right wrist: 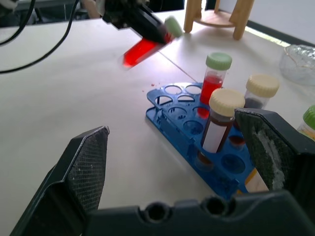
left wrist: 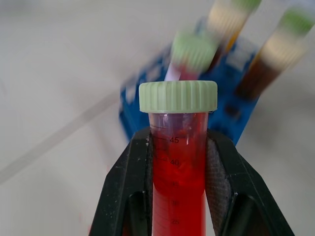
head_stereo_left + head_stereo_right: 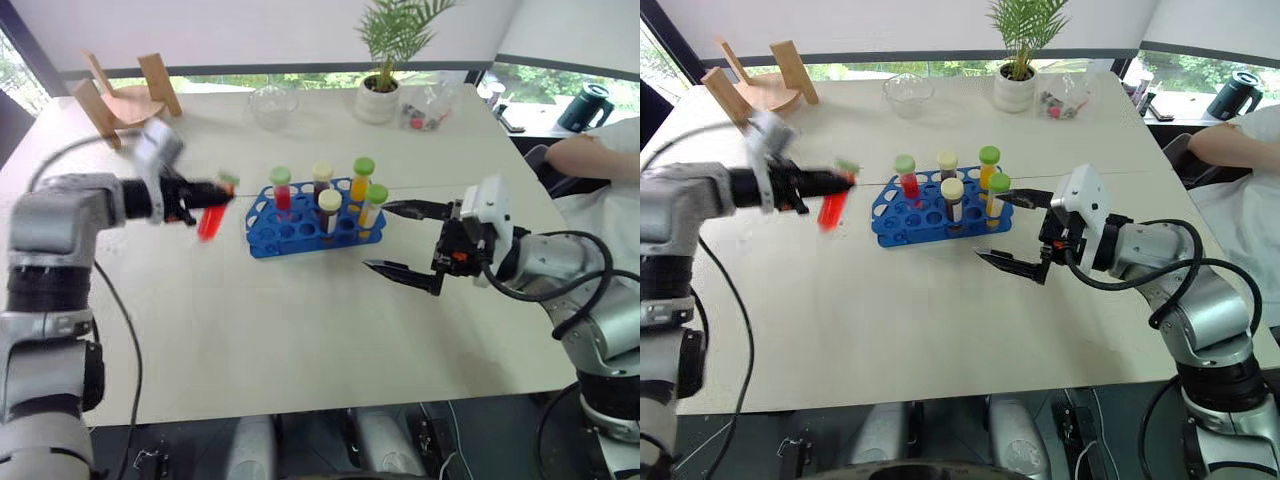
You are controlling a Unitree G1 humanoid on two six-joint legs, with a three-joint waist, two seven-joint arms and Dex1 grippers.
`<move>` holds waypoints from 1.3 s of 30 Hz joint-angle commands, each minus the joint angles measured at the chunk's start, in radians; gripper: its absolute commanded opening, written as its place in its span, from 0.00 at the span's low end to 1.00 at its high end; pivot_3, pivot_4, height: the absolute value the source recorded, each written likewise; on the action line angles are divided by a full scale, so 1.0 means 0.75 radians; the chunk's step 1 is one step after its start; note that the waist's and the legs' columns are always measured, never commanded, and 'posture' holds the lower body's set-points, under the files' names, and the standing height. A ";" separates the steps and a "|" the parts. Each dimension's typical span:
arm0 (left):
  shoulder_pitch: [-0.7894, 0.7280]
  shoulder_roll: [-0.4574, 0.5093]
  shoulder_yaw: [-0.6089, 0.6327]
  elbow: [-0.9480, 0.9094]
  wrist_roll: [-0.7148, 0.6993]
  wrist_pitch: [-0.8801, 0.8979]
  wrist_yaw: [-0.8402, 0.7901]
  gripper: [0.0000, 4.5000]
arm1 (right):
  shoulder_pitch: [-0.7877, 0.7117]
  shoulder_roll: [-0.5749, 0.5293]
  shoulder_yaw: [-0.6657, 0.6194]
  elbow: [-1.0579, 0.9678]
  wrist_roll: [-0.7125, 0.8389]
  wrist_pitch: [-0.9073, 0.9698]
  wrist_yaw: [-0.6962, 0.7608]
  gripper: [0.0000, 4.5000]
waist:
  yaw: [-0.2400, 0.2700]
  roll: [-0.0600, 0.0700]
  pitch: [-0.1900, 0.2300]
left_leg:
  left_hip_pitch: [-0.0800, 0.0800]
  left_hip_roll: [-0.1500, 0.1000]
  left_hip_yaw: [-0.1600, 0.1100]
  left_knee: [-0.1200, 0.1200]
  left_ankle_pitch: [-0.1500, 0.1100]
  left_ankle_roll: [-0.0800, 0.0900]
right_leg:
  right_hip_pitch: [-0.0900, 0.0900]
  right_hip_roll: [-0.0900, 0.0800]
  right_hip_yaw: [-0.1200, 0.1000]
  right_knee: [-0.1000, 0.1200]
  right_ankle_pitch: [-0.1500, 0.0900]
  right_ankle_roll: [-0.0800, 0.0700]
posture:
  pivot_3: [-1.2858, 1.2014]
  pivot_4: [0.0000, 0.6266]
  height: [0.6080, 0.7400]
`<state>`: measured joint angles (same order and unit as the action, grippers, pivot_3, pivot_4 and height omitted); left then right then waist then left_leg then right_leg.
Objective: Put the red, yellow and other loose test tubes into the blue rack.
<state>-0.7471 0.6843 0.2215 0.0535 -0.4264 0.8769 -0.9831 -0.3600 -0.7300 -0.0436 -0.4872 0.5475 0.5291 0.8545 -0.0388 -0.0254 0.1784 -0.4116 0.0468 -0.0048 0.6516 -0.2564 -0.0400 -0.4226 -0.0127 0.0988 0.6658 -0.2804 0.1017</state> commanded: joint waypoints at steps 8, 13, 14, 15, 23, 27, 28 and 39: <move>0.278 -0.544 -0.060 -0.166 0.014 -0.613 0.287 0.18 | -0.017 0.052 -0.010 -0.033 -0.033 -0.020 -0.090 1.00 | 0.031 -0.001 0.000 | 0.004 -0.001 -0.001 0.008 0.000 0.000 | 0.009 0.002 0.000 0.000 0.001 0.002 | 0.52 0.24 1.00; 0.279 -0.639 -0.124 0.035 0.106 -0.928 0.326 0.18 | 0.015 0.056 -0.010 -0.066 -0.038 -0.016 -0.116 1.00 | 0.032 -0.001 0.000 | 0.005 -0.001 -0.001 0.010 0.000 0.000 | 0.012 0.002 0.000 -0.001 0.001 0.002 | 0.52 0.24 1.00; 0.279 -0.650 -0.138 0.069 0.121 -0.978 0.325 0.18 | 0.024 0.057 -0.012 -0.077 -0.038 -0.015 -0.123 1.00 | 0.032 -0.001 0.000 | 0.005 -0.001 -0.001 0.010 0.000 0.000 | 0.012 0.002 0.000 -0.001 0.001 0.002 | 0.52 0.24 1.00; 0.280 -0.657 -0.151 0.098 0.135 -1.019 0.324 0.18 | 0.032 0.057 -0.015 -0.086 -0.037 -0.013 -0.129 1.00 | 0.032 -0.001 0.000 | 0.005 -0.001 -0.001 0.010 0.000 0.000 | 0.012 0.003 0.000 -0.001 0.001 0.002 | 0.52 0.24 1.00; 0.257 -0.691 -0.195 0.308 0.182 -1.264 0.319 0.18 | 0.062 0.060 -0.019 -0.128 -0.028 0.007 -0.171 1.00 | 0.032 -0.001 0.000 | 0.006 -0.001 -0.002 0.010 -0.001 0.001 | 0.013 0.003 0.000 -0.001 0.001 0.002 | 0.52 0.24 1.00; 0.240 -0.716 -0.200 0.395 0.183 -1.366 0.312 0.18 | 0.070 0.061 -0.020 -0.145 -0.023 0.019 -0.186 1.00 | 0.030 -0.001 0.000 | 0.007 -0.001 -0.002 0.011 -0.001 0.001 | 0.015 0.003 0.000 -0.002 0.001 0.002 | 0.52 0.24 1.00; 0.237 -0.721 -0.204 0.415 0.189 -1.396 0.315 0.18 | 0.073 0.061 -0.021 -0.148 -0.022 0.021 -0.189 1.00 | 0.032 -0.001 0.000 | 0.007 -0.001 -0.002 0.011 -0.001 0.001 | 0.015 0.003 0.000 -0.002 0.001 0.002 | 0.52 0.24 1.00; 0.273 -0.717 -0.236 0.544 0.240 -1.542 0.311 0.63 | 0.097 0.054 -0.033 -0.186 -0.009 0.045 -0.214 1.00 | 0.033 -0.001 0.000 | 0.007 -0.001 -0.003 0.012 -0.001 0.002 | 0.015 0.003 -0.001 -0.003 0.001 0.002 | 0.52 0.24 1.00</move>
<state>-0.5435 0.1408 0.0518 0.4718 -0.2479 -0.2555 -0.7434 -0.2831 -0.6879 -0.0420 -0.5870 0.5267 0.5630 0.7010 -0.0139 -0.0258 0.1785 -0.4066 0.0460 -0.0067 0.6603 -0.2571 -0.0389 -0.4112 -0.0104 0.0982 0.6638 -0.2793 0.1035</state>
